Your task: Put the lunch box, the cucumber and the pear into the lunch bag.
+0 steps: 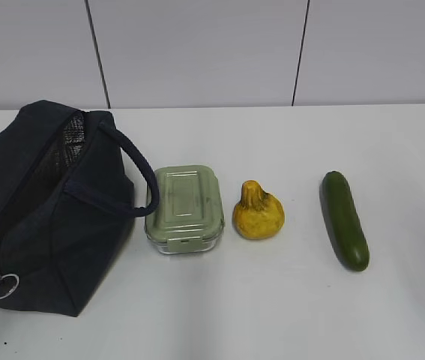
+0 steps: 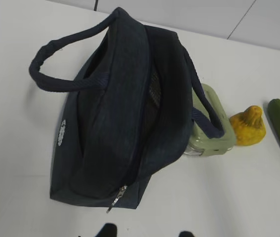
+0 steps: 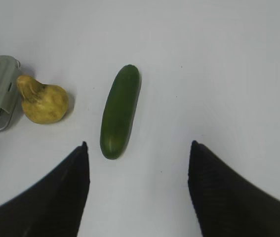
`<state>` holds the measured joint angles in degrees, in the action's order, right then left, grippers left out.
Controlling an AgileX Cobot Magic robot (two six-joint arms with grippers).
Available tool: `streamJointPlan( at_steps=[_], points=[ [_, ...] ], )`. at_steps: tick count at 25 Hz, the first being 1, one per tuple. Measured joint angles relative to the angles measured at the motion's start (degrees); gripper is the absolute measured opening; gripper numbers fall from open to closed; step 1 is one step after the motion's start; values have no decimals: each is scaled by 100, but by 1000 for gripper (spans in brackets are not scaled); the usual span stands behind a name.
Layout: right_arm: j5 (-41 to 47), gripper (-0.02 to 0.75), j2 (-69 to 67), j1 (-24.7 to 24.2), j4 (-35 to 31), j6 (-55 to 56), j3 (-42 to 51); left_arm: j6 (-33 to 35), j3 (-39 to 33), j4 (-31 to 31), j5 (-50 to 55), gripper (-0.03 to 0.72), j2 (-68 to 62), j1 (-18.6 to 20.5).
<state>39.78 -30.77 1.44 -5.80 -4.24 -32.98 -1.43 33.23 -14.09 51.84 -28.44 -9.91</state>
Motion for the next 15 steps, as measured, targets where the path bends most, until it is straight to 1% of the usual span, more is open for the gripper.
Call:
streamJointPlan(
  at_steps=[4, 9, 12, 15],
  points=[
    [-173, 489, -987, 0, -111, -10, -256, 407, 520, -13, -4, 246, -1111, -43],
    [-264, 490, -1662, 0, -150, -82, -571, 520, 1334, 19, 171, 246, -2034, -43],
    [-130, 489, -2139, 0, -222, -276, -909, 534, 1714, 325, 401, 247, -2595, -43],
    [155, 486, -2643, 0, -260, -517, -1311, 538, 1914, 635, 467, 252, -2930, -32]
  ],
)
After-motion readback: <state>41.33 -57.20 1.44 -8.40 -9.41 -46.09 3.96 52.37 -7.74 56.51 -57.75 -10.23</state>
